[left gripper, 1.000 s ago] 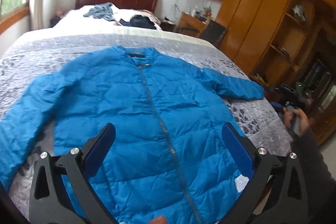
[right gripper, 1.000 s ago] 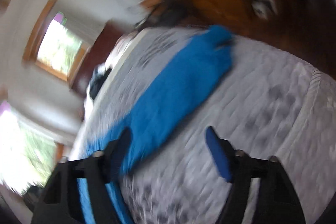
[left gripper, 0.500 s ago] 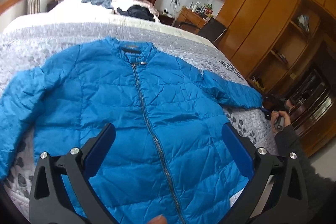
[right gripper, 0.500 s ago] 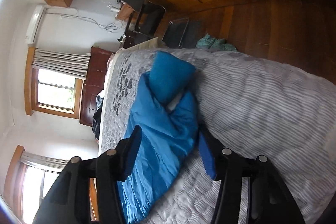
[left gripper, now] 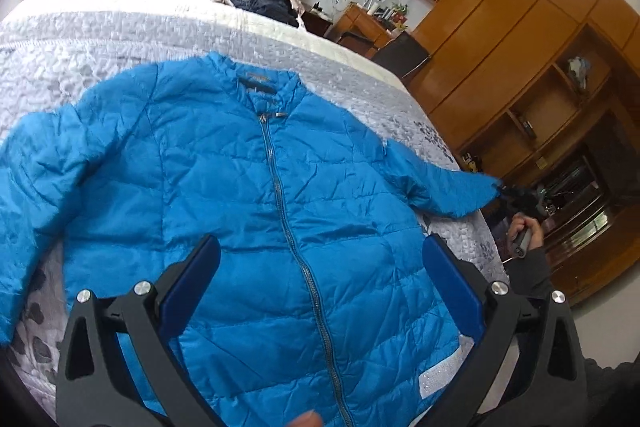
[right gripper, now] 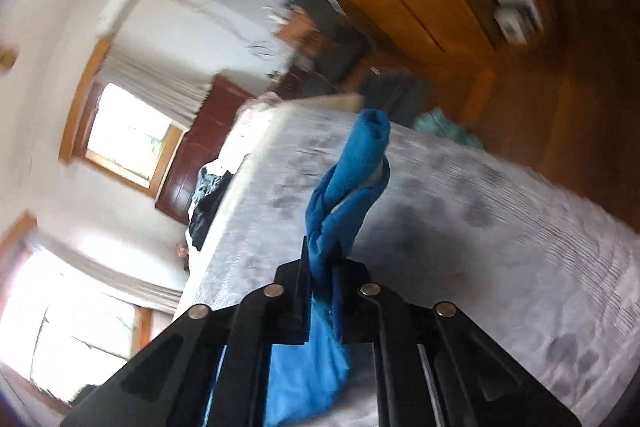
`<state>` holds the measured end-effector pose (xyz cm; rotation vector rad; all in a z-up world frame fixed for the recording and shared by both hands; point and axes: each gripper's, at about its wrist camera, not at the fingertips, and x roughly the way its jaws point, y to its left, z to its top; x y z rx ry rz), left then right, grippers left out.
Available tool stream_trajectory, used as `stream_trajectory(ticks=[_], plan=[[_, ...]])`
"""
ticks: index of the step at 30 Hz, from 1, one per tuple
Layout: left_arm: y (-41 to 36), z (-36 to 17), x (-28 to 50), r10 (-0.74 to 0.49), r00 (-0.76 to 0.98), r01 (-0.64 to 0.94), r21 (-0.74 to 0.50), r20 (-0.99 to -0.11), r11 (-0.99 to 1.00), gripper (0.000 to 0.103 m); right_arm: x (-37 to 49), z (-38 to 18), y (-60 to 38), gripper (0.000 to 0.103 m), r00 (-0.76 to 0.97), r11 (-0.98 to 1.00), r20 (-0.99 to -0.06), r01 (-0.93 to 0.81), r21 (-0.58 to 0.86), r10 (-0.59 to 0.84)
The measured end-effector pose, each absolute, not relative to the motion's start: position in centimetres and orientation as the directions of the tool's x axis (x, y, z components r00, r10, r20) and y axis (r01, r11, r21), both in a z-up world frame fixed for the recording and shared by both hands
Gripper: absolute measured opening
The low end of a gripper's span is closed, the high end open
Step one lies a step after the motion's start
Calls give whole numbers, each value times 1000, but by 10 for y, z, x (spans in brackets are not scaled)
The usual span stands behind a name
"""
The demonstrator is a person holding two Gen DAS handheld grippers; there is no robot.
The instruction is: Fold large clothes
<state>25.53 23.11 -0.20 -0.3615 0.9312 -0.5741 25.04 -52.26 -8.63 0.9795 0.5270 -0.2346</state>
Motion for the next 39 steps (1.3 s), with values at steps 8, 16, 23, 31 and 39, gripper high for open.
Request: stream_trajectory(ticks=[8, 16, 23, 31, 39], plan=[[238, 15, 251, -654, 517, 379, -537, -553, 754, 100, 286, 29, -370, 7, 884, 832, -467, 245, 497, 19], [242, 28, 269, -665, 509, 372, -556, -548, 743, 100, 309, 48, -194, 7, 878, 979, -477, 64, 196, 38], [244, 16, 303, -747, 426, 343, -672, -511, 656, 100, 343, -33, -74, 7, 811, 994, -585, -81, -69, 26], [226, -30, 351, -814, 314, 224, -795, -489, 564, 100, 356, -140, -14, 33, 660, 946, -748, -283, -157, 73], [161, -94, 399, -876, 162, 46, -883, -454, 466, 100, 291, -104, -49, 72, 718, 970, -676, -241, -21, 164]])
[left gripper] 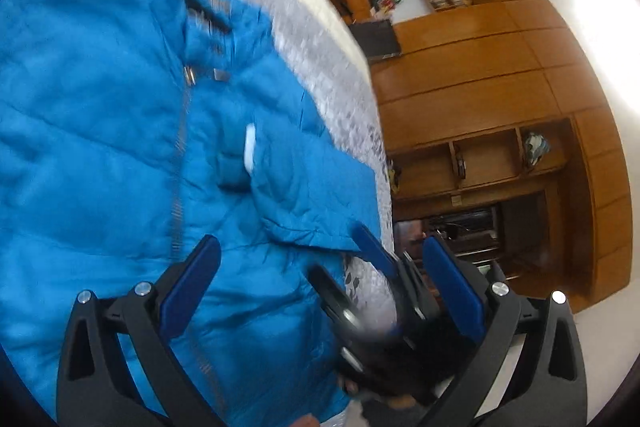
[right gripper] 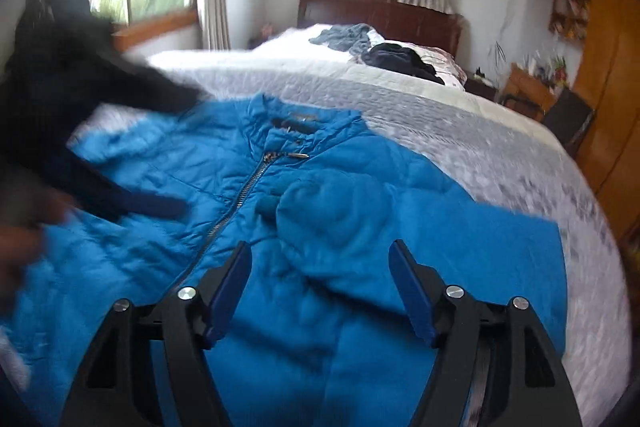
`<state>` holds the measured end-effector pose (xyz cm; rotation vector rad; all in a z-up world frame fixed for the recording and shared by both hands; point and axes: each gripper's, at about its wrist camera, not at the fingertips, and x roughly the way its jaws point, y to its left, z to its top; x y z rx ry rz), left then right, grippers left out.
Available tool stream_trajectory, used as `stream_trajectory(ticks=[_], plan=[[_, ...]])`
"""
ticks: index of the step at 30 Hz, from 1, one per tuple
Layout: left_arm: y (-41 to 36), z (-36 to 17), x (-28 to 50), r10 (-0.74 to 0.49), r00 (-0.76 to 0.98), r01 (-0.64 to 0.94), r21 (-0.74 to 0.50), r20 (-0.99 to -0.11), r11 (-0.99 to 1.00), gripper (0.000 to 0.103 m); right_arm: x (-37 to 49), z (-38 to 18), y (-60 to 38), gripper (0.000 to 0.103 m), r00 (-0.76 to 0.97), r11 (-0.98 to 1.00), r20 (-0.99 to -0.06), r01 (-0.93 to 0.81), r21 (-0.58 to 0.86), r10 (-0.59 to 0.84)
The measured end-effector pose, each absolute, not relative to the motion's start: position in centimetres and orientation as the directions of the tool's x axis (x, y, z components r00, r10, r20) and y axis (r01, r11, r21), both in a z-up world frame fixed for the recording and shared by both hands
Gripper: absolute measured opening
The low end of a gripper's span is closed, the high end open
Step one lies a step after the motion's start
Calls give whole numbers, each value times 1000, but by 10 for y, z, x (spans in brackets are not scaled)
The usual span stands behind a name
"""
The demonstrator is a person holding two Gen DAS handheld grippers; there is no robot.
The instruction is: Fold large clothes
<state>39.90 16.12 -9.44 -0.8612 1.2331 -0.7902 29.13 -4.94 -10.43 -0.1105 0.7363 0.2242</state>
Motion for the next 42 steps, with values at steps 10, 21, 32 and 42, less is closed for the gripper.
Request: stream_trajectory(ticks=[10, 21, 32, 42], plan=[[84, -130, 434, -806, 113, -5, -812, -581, 584, 85, 221, -107, -96, 75, 764, 963, -588, -185, 194, 265], [85, -75, 454, -718, 185, 117, -710, -671, 694, 7, 212, -132, -99, 75, 749, 942, -579, -192, 276, 322], [210, 57, 451, -659, 446, 228, -635, -605, 738, 5, 205, -129, -100, 75, 761, 937, -558, -197, 289, 332], [326, -20, 444, -574, 440, 45, -621, -691, 783, 4, 209, -134, -102, 75, 749, 935, -572, -186, 302, 333]])
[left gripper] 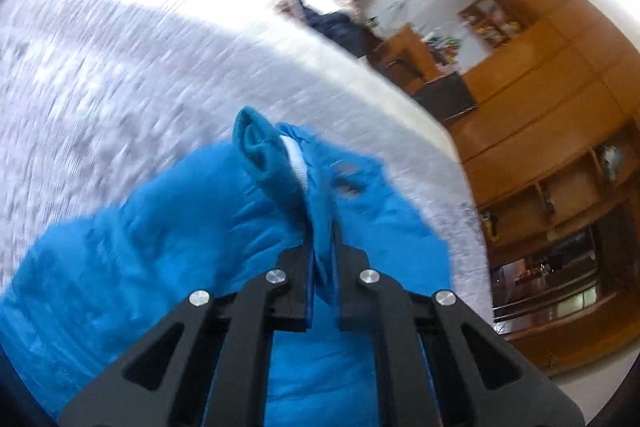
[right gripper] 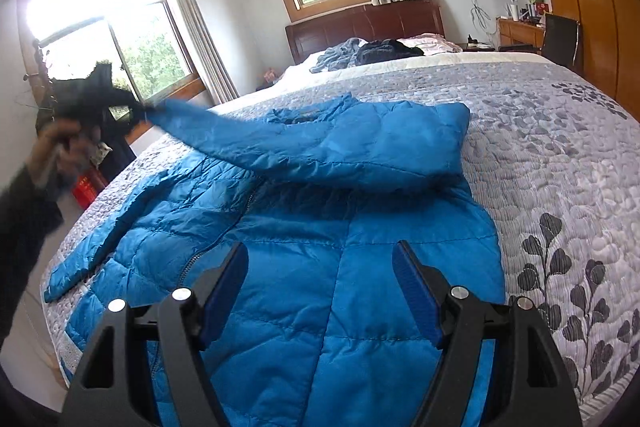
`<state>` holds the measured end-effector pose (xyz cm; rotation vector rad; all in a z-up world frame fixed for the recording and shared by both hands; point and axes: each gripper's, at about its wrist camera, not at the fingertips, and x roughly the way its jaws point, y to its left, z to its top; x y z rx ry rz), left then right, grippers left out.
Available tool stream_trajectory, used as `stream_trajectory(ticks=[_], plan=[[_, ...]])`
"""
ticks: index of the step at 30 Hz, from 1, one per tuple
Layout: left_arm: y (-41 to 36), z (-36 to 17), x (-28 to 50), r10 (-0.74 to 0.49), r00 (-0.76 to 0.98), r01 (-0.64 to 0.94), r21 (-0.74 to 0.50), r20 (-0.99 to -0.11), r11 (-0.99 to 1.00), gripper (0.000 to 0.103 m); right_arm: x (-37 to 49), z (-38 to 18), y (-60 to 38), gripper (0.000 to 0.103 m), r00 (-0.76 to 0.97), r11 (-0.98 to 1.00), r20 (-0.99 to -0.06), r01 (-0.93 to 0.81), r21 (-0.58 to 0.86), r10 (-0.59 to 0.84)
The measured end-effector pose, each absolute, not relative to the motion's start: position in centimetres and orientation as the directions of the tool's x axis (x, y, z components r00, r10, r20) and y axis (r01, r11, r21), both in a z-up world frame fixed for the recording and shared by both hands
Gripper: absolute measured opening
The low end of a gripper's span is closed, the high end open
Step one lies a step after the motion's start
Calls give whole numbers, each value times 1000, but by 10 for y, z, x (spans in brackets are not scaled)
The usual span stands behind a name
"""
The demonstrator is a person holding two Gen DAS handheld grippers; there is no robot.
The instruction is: Fold large clothes
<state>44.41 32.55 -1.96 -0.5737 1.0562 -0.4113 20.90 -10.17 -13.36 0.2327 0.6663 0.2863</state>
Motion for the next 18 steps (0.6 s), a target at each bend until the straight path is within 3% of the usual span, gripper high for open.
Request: stream_trajectory(ticks=[6, 9, 12, 16, 18], plan=[[352, -101, 435, -566, 360, -65, -625, -742, 778, 5, 210, -134, -100, 75, 746, 939, -582, -181, 292, 324], [363, -90, 429, -523, 400, -92, -601, -752, 794, 19, 211, -134, -99, 75, 744, 941, -586, -179, 287, 321], [373, -46, 417, -498, 524, -61, -613, -691, 788, 50, 208, -131, -96, 76, 749, 943, -582, -181, 280, 317], [334, -28, 423, -631, 482, 68, -692, -608, 718, 58, 206, -125, -91, 77, 758, 941, -568, -185, 282, 319], [315, -50, 435, -636, 430, 45, -689, -640, 723, 58, 205, -122, -89, 77, 761, 940, -562, -188, 285, 323]])
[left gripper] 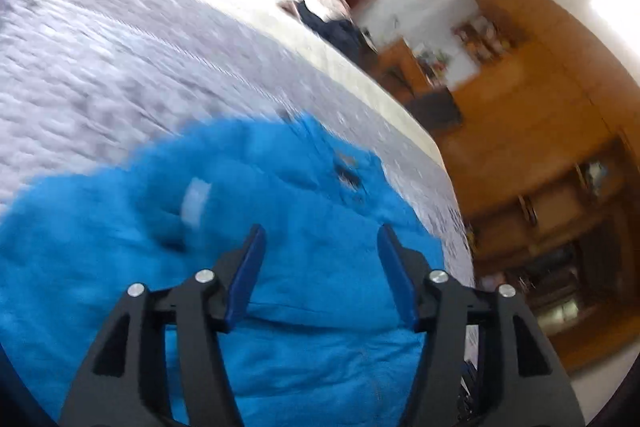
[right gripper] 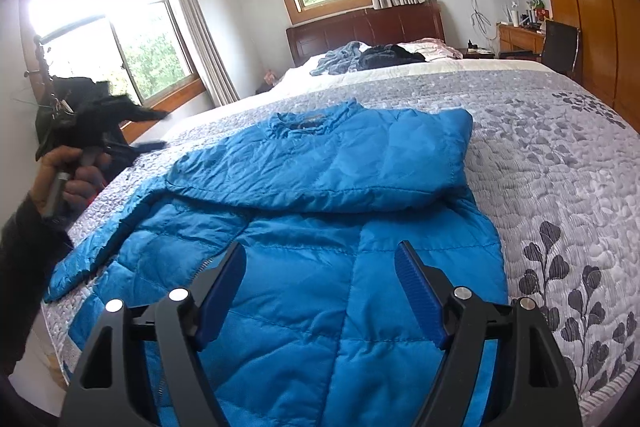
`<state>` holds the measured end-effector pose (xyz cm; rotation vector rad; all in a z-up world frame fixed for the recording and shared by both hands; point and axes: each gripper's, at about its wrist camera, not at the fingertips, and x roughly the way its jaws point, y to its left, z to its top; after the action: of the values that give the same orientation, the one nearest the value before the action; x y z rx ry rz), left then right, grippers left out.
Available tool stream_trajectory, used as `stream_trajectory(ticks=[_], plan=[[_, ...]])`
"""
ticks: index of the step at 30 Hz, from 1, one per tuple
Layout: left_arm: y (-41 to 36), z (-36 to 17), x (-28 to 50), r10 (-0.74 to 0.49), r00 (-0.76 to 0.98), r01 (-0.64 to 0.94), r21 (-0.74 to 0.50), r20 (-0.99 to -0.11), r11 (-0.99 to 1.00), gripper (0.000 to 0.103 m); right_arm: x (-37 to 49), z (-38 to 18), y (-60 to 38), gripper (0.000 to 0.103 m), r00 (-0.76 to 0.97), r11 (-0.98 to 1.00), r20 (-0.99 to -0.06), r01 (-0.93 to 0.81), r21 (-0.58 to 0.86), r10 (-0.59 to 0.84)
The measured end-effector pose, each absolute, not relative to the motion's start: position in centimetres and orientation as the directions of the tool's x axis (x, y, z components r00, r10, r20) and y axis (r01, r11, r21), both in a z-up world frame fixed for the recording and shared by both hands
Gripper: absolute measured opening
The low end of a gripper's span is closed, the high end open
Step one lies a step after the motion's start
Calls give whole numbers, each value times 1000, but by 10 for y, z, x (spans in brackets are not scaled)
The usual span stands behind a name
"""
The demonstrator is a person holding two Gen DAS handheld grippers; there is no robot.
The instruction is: Fold large clothes
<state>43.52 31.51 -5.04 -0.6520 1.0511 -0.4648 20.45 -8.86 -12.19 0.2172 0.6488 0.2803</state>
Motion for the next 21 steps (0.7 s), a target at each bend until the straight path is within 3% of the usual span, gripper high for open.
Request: stream_trajectory(ticks=[2, 4, 6, 8, 10, 14, 21], plan=[[313, -77, 446, -564, 414, -23, -628, -714, 778, 55, 201, -118, -86, 77, 763, 939, -558, -190, 288, 325], [322, -98, 451, -562, 397, -81, -638, -726, 766, 32, 197, -113, -86, 78, 765, 940, -556, -192, 283, 324], [331, -100, 447, -592, 393, -92, -671, -703, 736, 26, 192, -110, -86, 80, 768, 943, -556, -194, 271, 318], [344, -80, 429, -614, 425, -62, -698, -665, 713, 38, 189, -105, -87, 80, 771, 945, -554, -196, 261, 313], [372, -54, 389, -625, 527, -14, -741, -576, 672, 79, 188, -99, -88, 81, 771, 943, -549, -205, 263, 321], [448, -40, 285, -571, 669, -58, -800, -475, 597, 91, 181, -82, -77, 83, 779, 930, -513, -258, 262, 361], [560, -86, 85, -304, 794, -395, -826, -527, 402, 91, 178, -65, -34, 85, 736, 878, -480, -409, 249, 478]])
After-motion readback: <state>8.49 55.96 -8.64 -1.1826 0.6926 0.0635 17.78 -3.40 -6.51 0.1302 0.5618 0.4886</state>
